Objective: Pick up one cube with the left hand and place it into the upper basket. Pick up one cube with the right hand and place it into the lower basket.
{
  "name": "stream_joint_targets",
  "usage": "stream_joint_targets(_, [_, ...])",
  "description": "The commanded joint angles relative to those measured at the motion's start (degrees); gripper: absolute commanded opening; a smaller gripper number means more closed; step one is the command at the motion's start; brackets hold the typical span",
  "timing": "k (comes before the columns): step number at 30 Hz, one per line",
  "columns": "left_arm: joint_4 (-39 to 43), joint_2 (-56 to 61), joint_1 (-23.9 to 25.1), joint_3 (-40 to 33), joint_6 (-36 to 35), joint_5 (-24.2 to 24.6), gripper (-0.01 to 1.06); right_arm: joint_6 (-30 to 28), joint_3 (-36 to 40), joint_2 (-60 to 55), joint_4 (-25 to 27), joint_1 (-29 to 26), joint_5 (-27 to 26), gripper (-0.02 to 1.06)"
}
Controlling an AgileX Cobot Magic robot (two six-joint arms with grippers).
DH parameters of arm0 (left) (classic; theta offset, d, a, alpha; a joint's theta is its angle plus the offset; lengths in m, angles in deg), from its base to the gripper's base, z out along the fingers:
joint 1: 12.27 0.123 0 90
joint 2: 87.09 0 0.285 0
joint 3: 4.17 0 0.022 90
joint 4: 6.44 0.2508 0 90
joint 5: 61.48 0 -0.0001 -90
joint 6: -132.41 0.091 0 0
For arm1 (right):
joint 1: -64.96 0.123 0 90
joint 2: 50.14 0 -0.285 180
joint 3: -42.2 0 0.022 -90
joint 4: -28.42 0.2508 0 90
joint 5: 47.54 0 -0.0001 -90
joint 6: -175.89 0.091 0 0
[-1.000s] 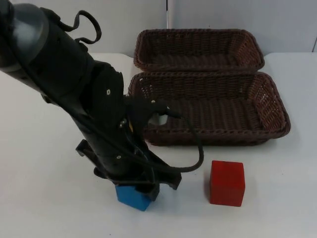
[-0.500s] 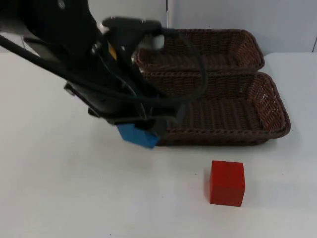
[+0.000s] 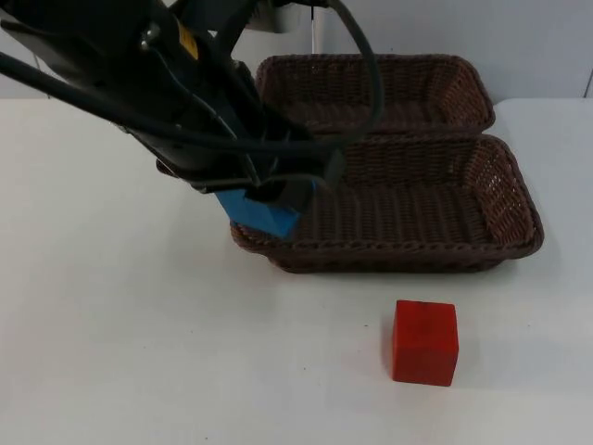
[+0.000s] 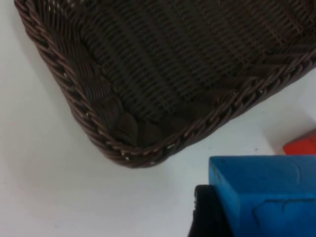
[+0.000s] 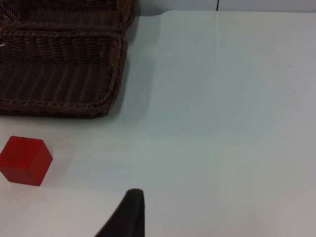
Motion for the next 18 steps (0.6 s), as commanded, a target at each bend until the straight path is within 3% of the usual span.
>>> stream_joint_targets(1, [1.3,0.5,-0.2,0.1,0.0,-2.1,0.00,-0.5,0.1,0.2,0.2,-0.3,-0.4,1.05])
stream_joint_targets(18, [1.6,0.2,-0.2,0.1,0.0,-4.4,0.00,-0.5,0.1,0.2,0.2,-0.3,-0.4,1.05])
